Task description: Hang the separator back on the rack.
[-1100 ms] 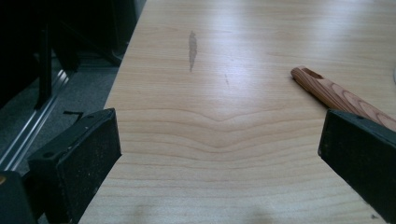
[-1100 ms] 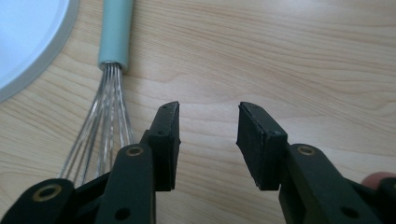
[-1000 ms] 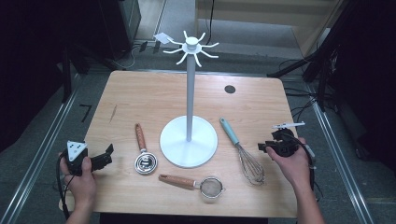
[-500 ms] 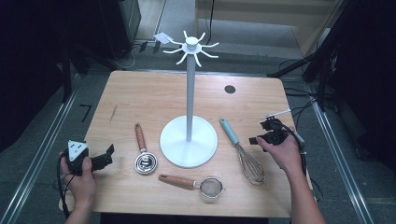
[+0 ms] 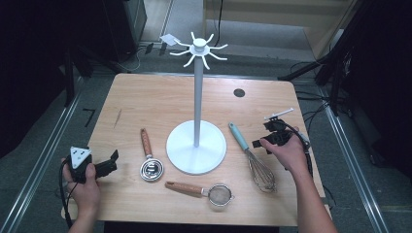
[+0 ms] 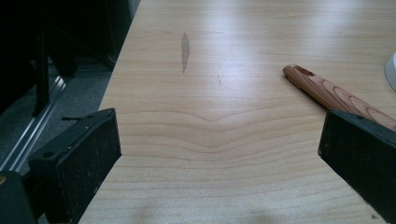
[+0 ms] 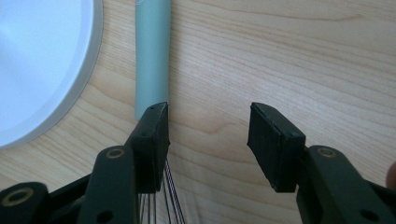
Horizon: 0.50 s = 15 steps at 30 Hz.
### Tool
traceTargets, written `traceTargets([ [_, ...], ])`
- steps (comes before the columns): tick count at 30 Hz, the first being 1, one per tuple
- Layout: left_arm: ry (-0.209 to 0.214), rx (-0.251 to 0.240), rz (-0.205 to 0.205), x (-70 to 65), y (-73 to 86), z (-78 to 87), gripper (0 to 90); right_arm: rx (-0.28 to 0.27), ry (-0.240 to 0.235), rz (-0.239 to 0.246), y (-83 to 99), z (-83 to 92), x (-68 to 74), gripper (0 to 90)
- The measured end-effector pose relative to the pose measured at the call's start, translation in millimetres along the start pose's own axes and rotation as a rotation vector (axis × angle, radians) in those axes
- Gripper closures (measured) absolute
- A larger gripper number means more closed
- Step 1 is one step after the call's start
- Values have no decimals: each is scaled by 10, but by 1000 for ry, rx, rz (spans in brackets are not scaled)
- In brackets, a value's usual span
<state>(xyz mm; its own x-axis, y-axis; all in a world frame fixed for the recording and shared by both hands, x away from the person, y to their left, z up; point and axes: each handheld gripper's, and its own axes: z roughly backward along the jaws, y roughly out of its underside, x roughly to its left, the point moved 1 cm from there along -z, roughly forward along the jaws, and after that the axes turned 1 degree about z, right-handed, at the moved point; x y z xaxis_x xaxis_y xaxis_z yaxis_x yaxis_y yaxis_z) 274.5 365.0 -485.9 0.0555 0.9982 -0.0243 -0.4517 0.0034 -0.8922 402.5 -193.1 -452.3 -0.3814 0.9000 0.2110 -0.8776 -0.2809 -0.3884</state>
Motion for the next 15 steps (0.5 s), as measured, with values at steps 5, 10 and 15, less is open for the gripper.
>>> traceTargets([
  [5, -22, -10, 12, 5, 2, 4, 0, 10, -14, 8, -73, -16, 28, 514],
  [10, -24, -14, 10, 2, 1, 5, 0, 27, -18, 9, -125, -40, 60, 547],
  [15, -23, -15, 19, 9, 3, 13, 0, 84, -18, 48, -167, -121, 136, 596],
])
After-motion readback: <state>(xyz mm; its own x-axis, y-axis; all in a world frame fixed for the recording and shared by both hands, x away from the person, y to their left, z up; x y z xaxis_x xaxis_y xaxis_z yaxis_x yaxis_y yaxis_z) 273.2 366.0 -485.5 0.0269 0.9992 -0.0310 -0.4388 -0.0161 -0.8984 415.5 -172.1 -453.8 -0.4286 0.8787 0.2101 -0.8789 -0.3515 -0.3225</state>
